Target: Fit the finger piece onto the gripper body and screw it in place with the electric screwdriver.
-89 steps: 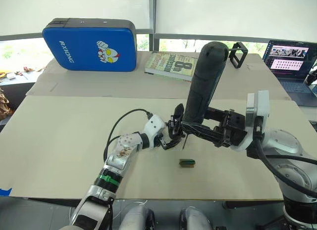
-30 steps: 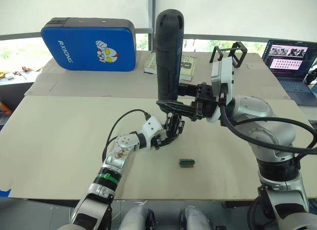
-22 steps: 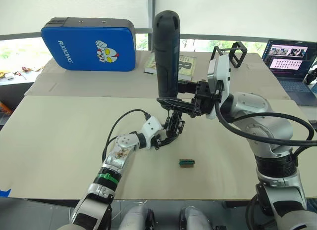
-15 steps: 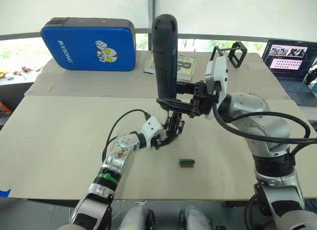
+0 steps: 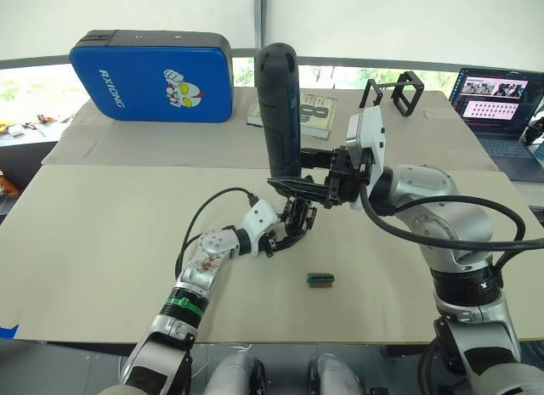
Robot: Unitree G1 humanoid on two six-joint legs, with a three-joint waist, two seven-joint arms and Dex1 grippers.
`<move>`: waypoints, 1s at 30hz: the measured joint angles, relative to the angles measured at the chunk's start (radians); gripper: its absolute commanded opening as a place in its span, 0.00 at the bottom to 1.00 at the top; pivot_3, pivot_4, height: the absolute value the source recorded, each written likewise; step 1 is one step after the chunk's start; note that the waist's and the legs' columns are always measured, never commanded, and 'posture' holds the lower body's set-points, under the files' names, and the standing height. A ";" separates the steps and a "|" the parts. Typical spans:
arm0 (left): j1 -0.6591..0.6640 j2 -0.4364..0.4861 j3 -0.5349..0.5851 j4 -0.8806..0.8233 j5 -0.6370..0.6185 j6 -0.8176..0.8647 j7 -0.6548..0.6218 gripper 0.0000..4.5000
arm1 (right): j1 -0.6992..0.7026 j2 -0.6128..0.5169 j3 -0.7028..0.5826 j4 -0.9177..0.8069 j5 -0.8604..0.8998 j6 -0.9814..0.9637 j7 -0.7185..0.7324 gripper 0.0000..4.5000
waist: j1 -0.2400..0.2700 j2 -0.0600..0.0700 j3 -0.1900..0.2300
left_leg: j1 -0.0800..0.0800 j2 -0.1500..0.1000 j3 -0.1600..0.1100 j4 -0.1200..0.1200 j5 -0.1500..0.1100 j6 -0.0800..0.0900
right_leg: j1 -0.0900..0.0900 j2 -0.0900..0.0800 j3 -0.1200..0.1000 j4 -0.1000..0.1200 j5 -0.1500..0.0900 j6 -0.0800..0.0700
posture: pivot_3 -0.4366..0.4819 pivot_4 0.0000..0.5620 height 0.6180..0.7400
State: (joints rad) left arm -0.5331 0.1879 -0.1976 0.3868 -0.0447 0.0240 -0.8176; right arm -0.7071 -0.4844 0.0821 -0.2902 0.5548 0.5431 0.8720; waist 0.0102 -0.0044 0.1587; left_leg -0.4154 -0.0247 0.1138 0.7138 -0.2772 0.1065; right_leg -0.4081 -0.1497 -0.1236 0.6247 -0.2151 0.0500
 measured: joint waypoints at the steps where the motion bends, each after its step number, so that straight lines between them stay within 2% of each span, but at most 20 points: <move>1: 0.000 0.000 0.000 0.000 0.000 0.000 0.000 0.51 | 0.002 0.000 0.000 0.000 -0.002 -0.005 0.000 0.43 | 0.000 0.000 0.000 | 0.000 0.000 0.000 0.000 0.000 0.000 | 0.000 0.000 0.000 0.000 0.000 0.000 | 0.48 0.27 1.00; 30: 0.000 0.000 0.000 0.000 -0.001 0.000 0.000 0.51 | -0.007 0.003 0.017 0.010 -0.042 -0.042 0.036 0.43 | 0.000 0.000 0.000 | 0.000 0.000 0.000 0.000 0.000 0.000 | 0.000 0.000 0.000 0.000 0.000 0.000 | 0.48 0.27 1.00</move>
State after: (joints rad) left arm -0.5331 0.1876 -0.1977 0.3868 -0.0452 0.0241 -0.8175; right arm -0.7136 -0.4818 0.0990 -0.2797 0.5128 0.5016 0.9075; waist 0.0097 -0.0043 0.1587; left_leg -0.4154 -0.0247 0.1138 0.7137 -0.2773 0.1065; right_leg -0.4081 -0.1496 -0.1236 0.6246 -0.2152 0.0500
